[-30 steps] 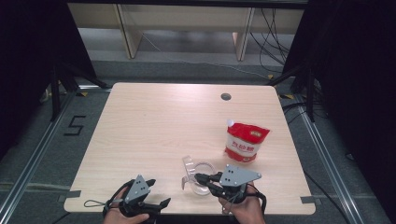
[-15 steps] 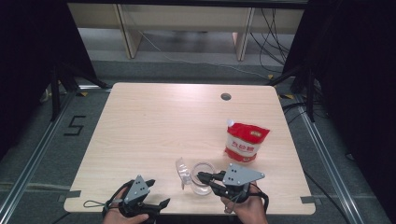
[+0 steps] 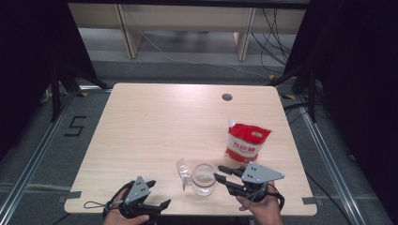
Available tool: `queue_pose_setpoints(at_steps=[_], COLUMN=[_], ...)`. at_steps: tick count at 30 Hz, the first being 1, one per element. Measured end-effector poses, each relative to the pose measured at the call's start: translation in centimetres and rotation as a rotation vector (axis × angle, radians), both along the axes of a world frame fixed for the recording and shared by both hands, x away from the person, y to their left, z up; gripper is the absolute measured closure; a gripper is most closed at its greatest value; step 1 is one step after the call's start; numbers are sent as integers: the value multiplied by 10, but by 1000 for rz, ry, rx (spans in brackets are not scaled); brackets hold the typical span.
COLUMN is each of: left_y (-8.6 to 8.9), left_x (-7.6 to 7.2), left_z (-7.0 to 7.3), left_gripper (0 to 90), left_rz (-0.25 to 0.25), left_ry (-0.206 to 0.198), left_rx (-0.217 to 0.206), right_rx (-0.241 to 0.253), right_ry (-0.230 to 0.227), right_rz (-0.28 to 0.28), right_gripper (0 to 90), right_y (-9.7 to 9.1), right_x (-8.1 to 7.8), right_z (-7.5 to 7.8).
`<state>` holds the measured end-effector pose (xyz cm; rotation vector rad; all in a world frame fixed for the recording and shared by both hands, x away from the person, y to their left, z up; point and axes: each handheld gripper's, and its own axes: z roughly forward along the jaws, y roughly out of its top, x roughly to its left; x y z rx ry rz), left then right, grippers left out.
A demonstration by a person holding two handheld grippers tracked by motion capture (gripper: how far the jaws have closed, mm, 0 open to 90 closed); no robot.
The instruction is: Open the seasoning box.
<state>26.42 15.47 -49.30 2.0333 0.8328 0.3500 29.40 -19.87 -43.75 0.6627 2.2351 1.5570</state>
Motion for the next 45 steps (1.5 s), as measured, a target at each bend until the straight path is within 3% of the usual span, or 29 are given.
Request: queue_pose_setpoints(at_steps=[4,5,7,8,9,12,16,17,18,19,20,21,22,25,29,30,31,34,35,37,41,43,44,45], left_y=[0,-1,-1,-1,-2,0,0,0,0,0,0,-2,-1,-1,-2,-2,-2,-2,-1,-2,-3,-2,-2,-1], left_x=[0,0,0,0,0,0,1,1,1,1,1,0,0,0,0,0,0,0,1,1,0,0,1,2], left_z=[0,-1,-1,-1,-1,0,0,0,0,0,0,-1,0,0,-1,-1,0,-1,-1,-1,-1,-1,0,0], left_gripper=[174,174,173,174,174,174,174,173,174,174,174,174,173,174,173,174,174,173,174,174,173,174,173,174], left_rz=[0,12,13,12,12,2,4,0,-1,0,-2,8,3,6,13,13,8,7,10,9,12,10,-2,-8], left_ry=[2,2,2,2,2,1,-3,0,0,1,-2,-1,-1,-2,-1,-1,1,-2,-6,-3,7,6,-6,-14], left_rx=[-6,-26,-26,-25,-26,-9,9,12,12,13,14,-27,-17,-21,-28,-28,-20,-26,-6,-30,-29,-26,-14,-13], right_rx=[-14,-7,-15,4,-13,2,-13,1,-9,6,10,-2,13,4,3,-4,1,8,16,-5,22,-13,-10,-10], right_ry=[-15,4,2,15,19,41,9,47,19,50,26,21,56,32,50,11,48,52,47,34,82,45,58,34], right_rz=[-28,-38,-67,-66,-67,-102,-133,-149,-156,-176,-170,-185,-199,-214,-249,-252,-258,-277,-283,-288,-313,-314,-315,-316], right_gripper=[598,585,561,556,551,527,479,466,456,445,439,439,435,402,372,366,358,332,320,298,279,268,262,257], right_y=[-16,-18,-24,-26,-30,-35,-50,-52,-56,-58,-61,-64,-65,-72,-78,-81,-81,-87,-88,-92,-92,-93,-94,-95], right_x=[2,0,-1,-1,-1,-5,-2,-4,-1,-3,0,0,-2,2,2,5,4,6,7,10,10,13,14,15], right_z=[-1,-2,-3,-5,-4,-6,-8,-8,-9,-9,-11,-11,-11,-13,-16,-17,-17,-18,-19,-21,-23,-24,-25,-25])
